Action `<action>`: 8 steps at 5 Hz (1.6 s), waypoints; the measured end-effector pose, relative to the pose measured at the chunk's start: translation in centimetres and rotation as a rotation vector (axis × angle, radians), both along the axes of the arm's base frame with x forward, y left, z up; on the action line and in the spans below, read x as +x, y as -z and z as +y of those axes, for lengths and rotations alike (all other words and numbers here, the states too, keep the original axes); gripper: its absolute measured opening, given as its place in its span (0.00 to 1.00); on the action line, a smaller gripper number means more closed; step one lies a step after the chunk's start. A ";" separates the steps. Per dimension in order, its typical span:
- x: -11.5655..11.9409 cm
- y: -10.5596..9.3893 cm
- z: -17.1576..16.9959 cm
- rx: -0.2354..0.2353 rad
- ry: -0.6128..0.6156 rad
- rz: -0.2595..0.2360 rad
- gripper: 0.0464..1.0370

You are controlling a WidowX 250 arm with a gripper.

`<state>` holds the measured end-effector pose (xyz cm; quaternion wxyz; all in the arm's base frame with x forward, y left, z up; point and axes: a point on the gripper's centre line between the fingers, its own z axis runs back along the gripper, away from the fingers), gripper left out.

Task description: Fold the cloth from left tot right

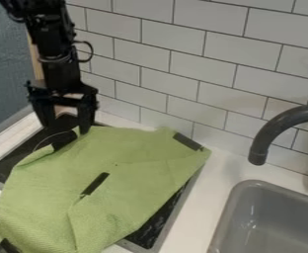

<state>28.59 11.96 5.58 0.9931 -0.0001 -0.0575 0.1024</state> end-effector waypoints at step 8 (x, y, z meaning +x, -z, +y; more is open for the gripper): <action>-3.8 6.1 -6.7 0.021 0.031 0.161 0.90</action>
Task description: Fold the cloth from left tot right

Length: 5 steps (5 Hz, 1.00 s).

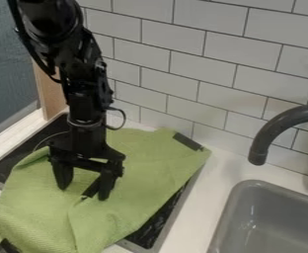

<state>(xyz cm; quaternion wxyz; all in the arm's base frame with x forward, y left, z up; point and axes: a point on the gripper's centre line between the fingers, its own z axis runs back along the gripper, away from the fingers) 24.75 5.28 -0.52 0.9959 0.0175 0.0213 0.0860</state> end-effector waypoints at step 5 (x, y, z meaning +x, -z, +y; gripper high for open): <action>-0.2 0.2 -0.6 0.037 0.013 0.002 0.02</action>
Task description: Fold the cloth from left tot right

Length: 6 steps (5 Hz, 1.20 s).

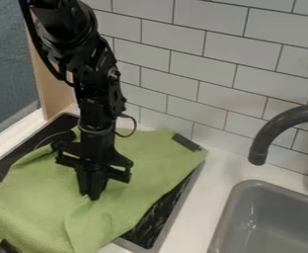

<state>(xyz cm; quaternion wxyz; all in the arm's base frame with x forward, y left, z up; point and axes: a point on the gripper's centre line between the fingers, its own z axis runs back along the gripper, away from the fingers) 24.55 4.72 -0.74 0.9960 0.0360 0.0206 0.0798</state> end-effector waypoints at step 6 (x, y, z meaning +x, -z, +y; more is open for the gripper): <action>-1.0 -5.4 -5.0 -0.094 0.098 -0.063 0.01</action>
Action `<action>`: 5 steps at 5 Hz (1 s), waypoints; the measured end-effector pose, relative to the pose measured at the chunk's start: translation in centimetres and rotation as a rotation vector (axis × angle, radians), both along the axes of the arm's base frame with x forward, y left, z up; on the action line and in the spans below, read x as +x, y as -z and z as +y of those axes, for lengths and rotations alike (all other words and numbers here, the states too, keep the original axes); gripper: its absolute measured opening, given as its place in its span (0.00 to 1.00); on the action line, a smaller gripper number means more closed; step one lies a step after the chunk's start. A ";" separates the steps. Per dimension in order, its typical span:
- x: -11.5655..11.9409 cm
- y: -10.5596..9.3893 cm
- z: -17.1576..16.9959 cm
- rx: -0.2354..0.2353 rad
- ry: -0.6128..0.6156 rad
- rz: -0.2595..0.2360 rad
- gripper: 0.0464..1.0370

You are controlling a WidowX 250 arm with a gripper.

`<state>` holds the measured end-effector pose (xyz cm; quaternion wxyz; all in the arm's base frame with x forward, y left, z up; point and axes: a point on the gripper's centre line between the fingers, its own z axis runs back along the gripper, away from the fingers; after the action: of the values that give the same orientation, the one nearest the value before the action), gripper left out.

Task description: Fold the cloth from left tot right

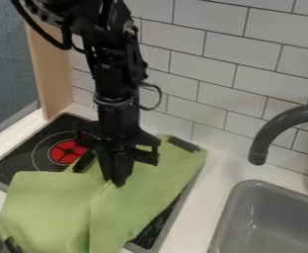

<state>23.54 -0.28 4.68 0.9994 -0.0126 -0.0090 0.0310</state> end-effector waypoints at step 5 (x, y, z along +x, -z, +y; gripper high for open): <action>-2.0 3.2 -6.4 -0.007 0.157 -0.041 0.03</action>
<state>21.52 -6.73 1.48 0.9983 -0.0176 -0.0282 -0.0475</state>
